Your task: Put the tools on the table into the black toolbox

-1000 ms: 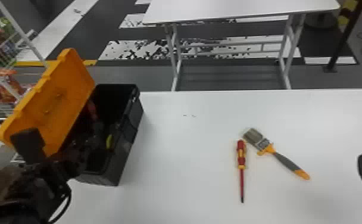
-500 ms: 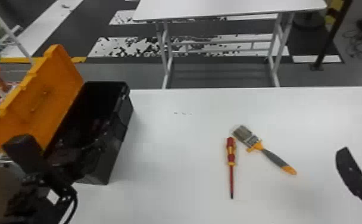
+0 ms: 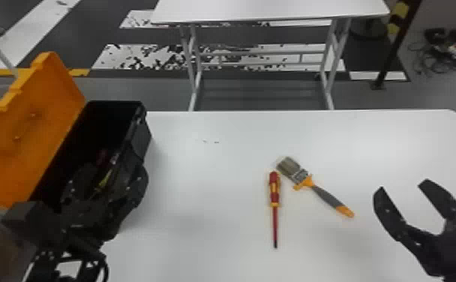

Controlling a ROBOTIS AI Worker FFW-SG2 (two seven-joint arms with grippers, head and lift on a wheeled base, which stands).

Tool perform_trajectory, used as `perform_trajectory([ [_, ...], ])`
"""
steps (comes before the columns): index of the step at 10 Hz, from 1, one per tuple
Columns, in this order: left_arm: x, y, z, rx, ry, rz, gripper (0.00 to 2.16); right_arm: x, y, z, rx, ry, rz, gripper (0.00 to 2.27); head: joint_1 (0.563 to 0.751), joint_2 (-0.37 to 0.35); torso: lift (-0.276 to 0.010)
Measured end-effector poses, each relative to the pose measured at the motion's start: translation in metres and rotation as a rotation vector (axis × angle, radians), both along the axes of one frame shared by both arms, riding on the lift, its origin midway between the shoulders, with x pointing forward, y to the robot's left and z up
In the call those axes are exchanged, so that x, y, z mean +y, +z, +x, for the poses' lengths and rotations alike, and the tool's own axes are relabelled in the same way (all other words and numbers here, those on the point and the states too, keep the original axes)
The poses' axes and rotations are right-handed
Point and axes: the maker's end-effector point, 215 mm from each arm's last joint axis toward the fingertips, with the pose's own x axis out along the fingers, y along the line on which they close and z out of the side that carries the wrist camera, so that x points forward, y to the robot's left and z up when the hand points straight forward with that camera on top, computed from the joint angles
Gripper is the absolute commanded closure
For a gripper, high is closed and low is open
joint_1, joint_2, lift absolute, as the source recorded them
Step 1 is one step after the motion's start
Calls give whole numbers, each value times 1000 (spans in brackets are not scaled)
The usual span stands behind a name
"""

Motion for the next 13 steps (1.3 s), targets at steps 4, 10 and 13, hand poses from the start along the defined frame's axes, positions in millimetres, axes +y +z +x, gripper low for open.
perform_trajectory([
  [4,-27,19,-21,-173,-3,23,29,23,-20,9,72,55,-28,151,695,80,-75],
  [10,-70,-9,-38,-147,-76,27,29,56,-38,12,136,103,-31,151,695,61,-75],
  [13,-70,-11,-39,-143,-78,27,29,81,-54,14,180,129,-38,151,695,103,-75],
])
